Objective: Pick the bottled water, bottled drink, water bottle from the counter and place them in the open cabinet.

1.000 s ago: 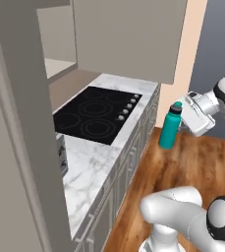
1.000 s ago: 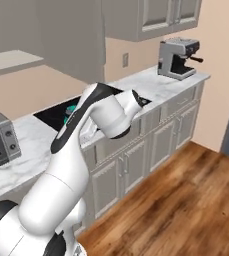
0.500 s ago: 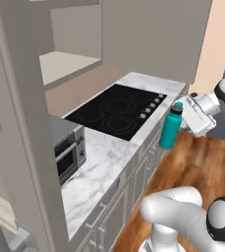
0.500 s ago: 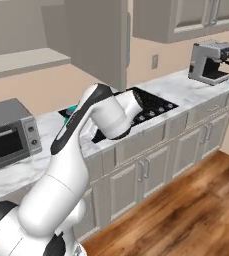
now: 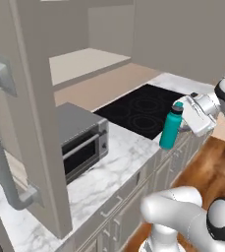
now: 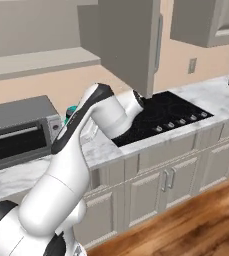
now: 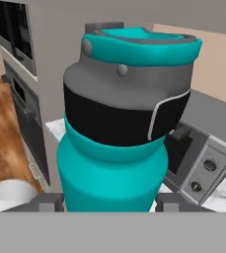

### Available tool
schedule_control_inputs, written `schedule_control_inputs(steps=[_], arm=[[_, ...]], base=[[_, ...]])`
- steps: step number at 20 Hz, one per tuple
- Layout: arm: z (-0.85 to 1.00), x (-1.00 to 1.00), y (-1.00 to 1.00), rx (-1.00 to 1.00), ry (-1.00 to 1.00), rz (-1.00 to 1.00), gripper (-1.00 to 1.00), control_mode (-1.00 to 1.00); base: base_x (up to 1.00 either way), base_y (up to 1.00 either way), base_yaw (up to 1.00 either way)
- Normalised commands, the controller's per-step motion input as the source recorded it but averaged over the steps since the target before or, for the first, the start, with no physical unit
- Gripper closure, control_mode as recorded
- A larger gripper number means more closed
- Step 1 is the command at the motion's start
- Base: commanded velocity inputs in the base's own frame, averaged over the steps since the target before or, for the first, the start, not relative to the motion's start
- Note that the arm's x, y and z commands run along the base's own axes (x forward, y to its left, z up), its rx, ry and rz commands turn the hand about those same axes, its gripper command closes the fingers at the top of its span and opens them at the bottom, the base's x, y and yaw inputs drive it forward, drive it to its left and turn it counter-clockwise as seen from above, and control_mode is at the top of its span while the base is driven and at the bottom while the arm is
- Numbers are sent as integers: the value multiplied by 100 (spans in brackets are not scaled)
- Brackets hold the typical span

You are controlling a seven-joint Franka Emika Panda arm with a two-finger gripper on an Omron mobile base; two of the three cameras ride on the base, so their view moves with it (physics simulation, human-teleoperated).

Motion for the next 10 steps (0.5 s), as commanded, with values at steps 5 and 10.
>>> schedule_control_inputs(steps=[5,10], arm=[[0,0,0,0,0,0,100,100],[0,0,0,0,0,0,100,100]], base=[[0,46,33],[12,46,30]])
